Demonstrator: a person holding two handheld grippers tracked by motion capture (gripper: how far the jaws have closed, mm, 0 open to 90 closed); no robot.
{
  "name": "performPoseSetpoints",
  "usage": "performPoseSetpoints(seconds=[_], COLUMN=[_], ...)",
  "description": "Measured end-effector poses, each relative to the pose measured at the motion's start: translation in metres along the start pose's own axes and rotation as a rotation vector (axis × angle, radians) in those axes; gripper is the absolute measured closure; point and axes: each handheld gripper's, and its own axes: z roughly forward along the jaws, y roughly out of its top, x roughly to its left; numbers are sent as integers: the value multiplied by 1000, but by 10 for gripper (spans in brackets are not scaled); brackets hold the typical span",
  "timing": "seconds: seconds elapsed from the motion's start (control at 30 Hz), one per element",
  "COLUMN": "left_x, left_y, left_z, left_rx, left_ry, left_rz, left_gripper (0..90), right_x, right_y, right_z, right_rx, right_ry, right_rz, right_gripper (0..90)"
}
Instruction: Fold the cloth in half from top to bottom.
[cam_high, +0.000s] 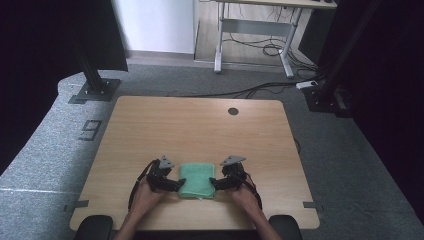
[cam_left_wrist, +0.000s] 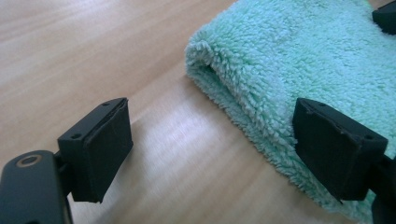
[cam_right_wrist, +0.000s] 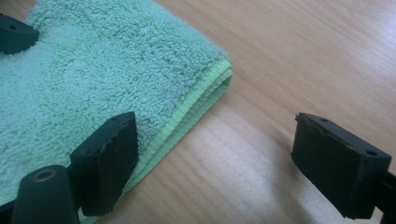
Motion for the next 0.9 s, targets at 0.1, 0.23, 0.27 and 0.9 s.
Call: performPoseSetpoints(seconds=[0.1,0.23,0.27,0.9], left_x=[3,8,9,23], left_y=[5,10,11,25], left_z=[4,8,9,24], left_rx=[-3,-7,-9,-25], left_ry=[8,13,13,26], left_rz=[6,5,5,-12], left_gripper=[130,130,130,129], right_x=[-4,-11,-13,-35], right_y=[2,6,7,21], right_z=[2,6,7,20], right_rx=[-1,-4,-4,-14], right_ry=[-7,-10,-10,-38], right_rz=[9,21,24,42], right_gripper=[148,153,154,165])
